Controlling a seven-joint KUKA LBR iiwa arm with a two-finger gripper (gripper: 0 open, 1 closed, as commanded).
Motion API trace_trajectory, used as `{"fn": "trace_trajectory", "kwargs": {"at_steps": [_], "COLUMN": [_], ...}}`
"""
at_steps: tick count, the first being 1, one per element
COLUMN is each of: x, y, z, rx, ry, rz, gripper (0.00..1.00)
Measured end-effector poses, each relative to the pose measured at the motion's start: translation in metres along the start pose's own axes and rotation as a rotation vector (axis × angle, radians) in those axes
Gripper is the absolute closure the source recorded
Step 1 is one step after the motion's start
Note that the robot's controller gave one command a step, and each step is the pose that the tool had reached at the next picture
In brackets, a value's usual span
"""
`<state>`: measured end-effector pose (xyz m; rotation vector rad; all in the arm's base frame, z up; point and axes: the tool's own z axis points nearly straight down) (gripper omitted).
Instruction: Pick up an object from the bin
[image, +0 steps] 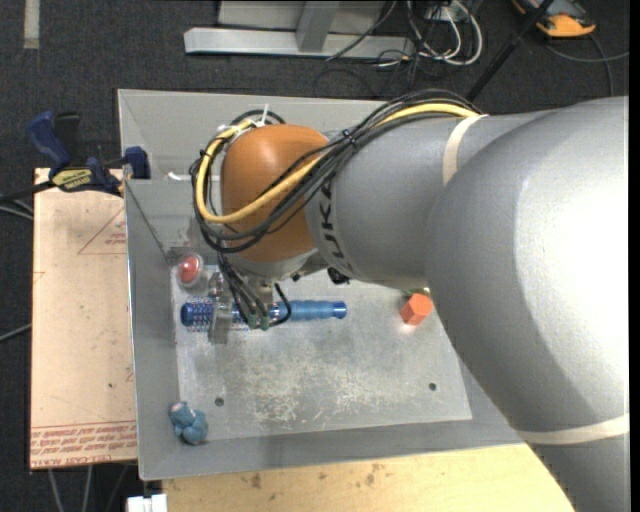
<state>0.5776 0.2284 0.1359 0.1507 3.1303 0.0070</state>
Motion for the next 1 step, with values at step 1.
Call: {"fn": "trace_trajectory", "kwargs": {"at_steps": [1], "x": [-0.0261], "y": [-0.0448], "z": [-0.1375], "rx": [0.002], "ry": [-0.003], "rz": [-0.033], "gripper": [1.00]}}
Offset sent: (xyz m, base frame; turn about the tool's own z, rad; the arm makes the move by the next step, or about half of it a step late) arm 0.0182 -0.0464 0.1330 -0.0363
